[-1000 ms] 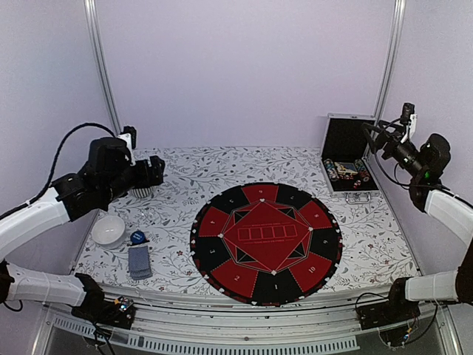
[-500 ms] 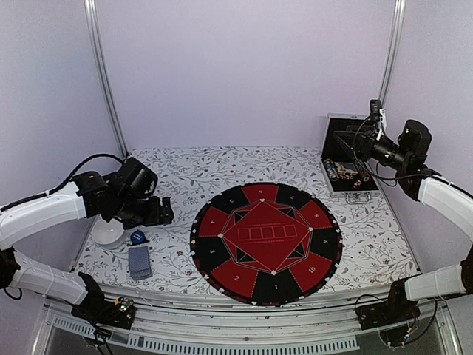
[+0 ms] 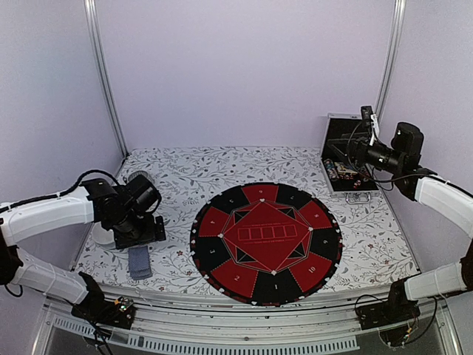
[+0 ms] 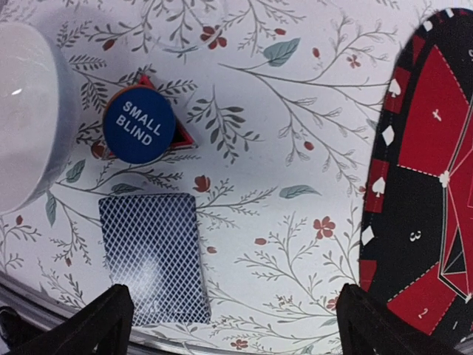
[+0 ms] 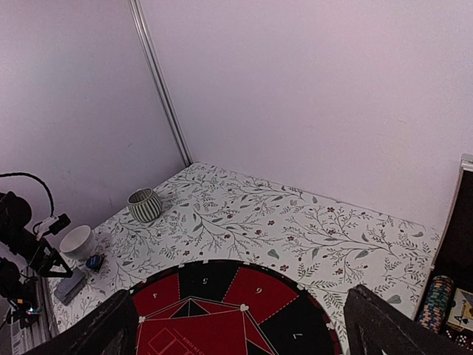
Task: Distribute texas hold em gaming equipment
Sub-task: Pick up the dealer button from the center of the board.
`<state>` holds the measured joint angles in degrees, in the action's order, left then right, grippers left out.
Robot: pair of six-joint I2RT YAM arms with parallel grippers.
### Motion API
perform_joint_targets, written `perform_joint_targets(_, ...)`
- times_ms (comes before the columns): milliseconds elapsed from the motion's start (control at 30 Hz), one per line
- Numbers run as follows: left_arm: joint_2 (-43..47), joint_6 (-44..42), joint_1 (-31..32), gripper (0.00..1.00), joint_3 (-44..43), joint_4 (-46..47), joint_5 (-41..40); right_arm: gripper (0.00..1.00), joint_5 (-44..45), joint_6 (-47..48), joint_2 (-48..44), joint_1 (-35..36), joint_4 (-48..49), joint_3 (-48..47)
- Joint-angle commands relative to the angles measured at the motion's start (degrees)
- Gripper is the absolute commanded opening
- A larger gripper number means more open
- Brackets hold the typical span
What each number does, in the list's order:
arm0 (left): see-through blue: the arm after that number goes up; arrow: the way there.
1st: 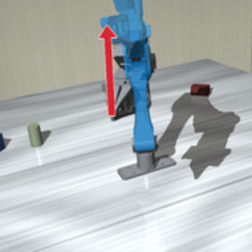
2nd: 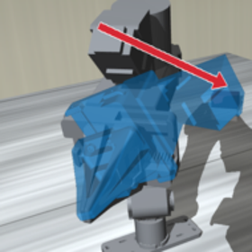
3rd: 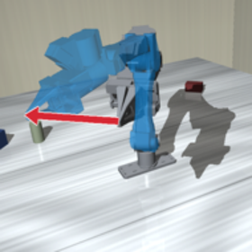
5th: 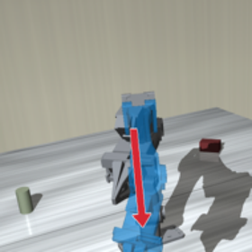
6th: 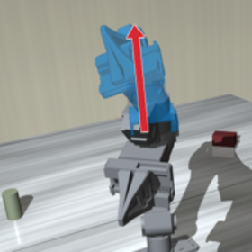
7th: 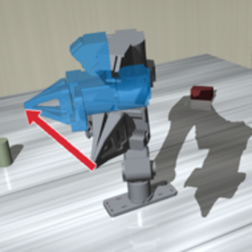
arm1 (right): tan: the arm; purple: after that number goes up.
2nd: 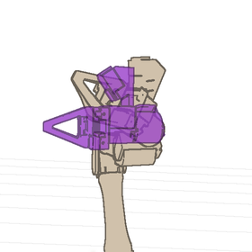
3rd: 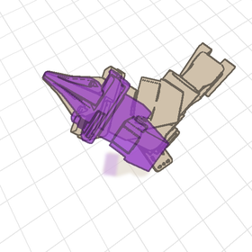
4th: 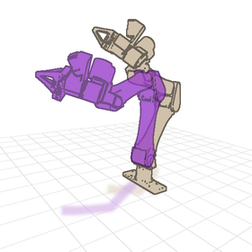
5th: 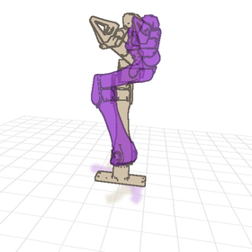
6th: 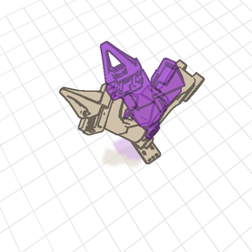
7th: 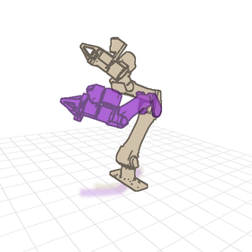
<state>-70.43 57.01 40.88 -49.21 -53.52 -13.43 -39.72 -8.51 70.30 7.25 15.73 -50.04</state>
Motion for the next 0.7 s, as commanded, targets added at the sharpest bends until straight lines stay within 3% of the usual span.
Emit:
perform_joint_targets(0,2.1,7.5,0.7,0.98,2.7,-2.2,-2.3,0.99,0.1,1.4,0.6,0.7,-1.3,-1.4)
perform_joint_targets(267,6.8,7.2,-2.9,0.98,8.6,1.0,0.0,0.99,0.2,2.3,0.6,0.9,-1.8,-1.2)
perform_joint_targets(667,7.3,0.0,-8.4,0.98,8.2,5.3,0.9,0.99,-0.4,2.5,0.6,1.2,-2.0,-1.6)
